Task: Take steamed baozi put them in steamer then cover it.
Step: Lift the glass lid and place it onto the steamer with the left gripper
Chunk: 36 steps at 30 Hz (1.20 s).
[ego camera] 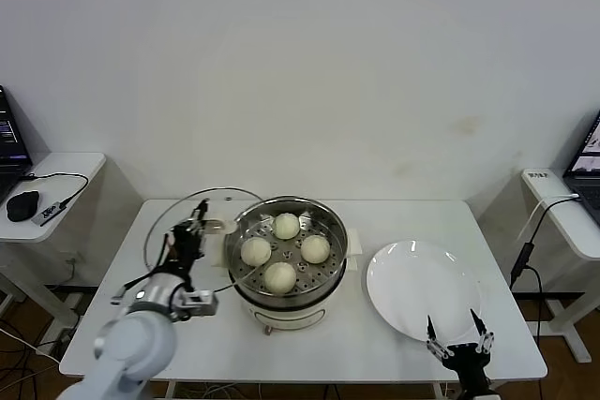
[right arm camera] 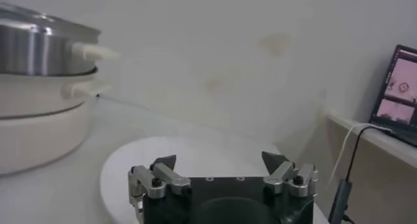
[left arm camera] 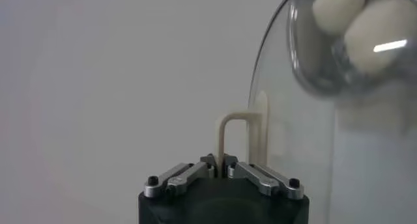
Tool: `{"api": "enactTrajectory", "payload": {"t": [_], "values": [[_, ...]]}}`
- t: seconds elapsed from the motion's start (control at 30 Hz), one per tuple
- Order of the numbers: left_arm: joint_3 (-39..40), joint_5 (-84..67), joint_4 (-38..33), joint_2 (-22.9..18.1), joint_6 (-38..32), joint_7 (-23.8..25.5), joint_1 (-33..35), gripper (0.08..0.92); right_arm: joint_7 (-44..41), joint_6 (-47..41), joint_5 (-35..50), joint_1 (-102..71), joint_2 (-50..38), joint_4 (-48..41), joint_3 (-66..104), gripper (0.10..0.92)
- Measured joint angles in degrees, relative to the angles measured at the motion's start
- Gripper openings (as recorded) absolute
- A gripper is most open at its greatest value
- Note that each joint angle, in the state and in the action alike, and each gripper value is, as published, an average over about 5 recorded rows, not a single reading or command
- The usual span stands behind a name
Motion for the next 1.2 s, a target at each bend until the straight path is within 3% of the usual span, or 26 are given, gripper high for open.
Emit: {"api": "enactTrajectory", "payload": {"t": [0.3,0.7,1.2], "values": [[7.4,7.1,2.4,-6.8,2.4,4.1,-5.8,0.143,0.5,-0.2,-2.8,0.7,0.2,-1.3,-0.2,0.823],[12.5,14.7,7.7,-16.0,2.8,5.5,-9.3,0.143,0.6,-0.2,-4.0,1.0,0.3,-2.7,-0.7,0.823],[13.3,19.6,13.0,-21.0,1.6,4.8,-9.9,0.143,0.7,0.1,-4.2,0.4,0.3,-3.1,-0.7,0.823]]}}
